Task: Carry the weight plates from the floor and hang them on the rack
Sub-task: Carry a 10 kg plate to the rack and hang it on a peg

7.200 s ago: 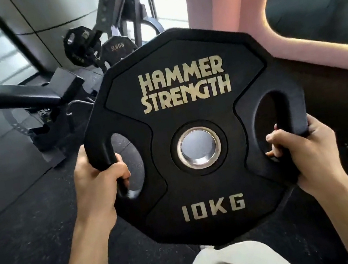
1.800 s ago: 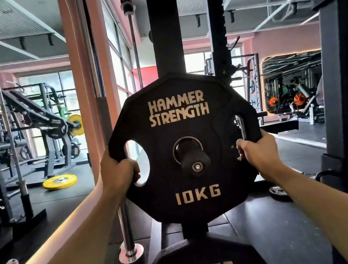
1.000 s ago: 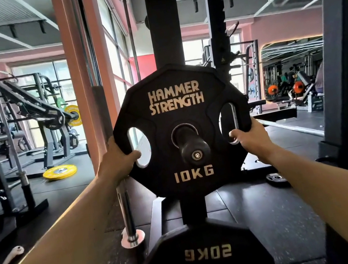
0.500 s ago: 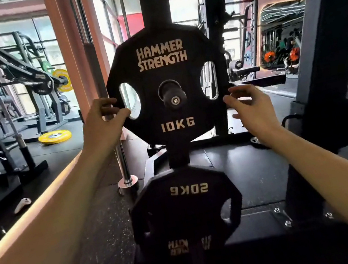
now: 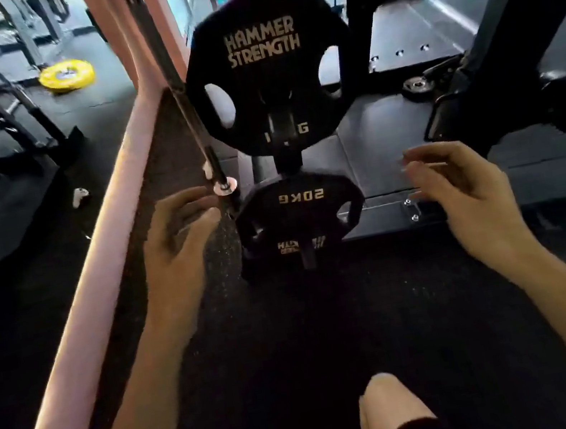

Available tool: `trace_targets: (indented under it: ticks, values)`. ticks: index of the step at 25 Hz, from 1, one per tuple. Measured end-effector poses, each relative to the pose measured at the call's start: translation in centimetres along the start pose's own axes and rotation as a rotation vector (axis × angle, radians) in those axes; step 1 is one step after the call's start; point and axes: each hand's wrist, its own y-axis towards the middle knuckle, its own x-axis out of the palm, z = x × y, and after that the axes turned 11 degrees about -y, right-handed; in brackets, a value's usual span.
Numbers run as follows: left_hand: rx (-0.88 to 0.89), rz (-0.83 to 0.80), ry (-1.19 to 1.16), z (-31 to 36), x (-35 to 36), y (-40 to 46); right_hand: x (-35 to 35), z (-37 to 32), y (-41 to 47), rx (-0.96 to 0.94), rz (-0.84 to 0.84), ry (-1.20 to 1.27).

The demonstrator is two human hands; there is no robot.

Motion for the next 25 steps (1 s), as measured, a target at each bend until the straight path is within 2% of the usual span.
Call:
trace_targets:
  ticks: [4, 7, 10, 14, 16, 18, 20, 22, 25]
  values:
    - [-0.339, 0.0, 0.032, 4.3, -1.7, -6.0, -3.9, -4.3, -6.7, 0.231, -0.122, 0.003]
    - [-0.582, 0.002, 0.112, 5.7, -2.5, -10.8, -6.0, -5.0, -11.2, 0.459, -0.179, -0.004]
    - [-0.804, -0.015, 0.186, 4.8, -2.9, -14.4, -6.8, -3.0, -15.3, 0.645, -0.258, -0.069]
    - [-1.075, -0.144, 0.405, 1.1, -4.5, -19.2, -6.5, 2.2, -20.5, 0.996, -0.439, -0.181]
    - [-1.154, -0.252, 0.59, -0.5, -5.8, -21.1, -6.4, 4.3, -22.7, 1.185, -0.495, -0.214]
    - [-1.208, -0.532, 0.827, -1.4, -7.0, -22.1, -6.9, 5.3, -24.9, 1.259, -0.52, -0.269]
    - [-1.195, -0.778, 0.955, -2.1, -7.9, -21.8, -7.3, 5.3, -26.5, 1.282, -0.489, -0.279]
    - [-1.107, -0.862, 0.994, -2.8, -8.3, -20.7, -7.7, 4.3, -27.6, 1.292, -0.388, -0.22]
    - [-1.059, -0.844, 0.911, -3.5, -7.7, -18.4, -8.1, 2.5, -29.9, 1.307, -0.229, -0.14]
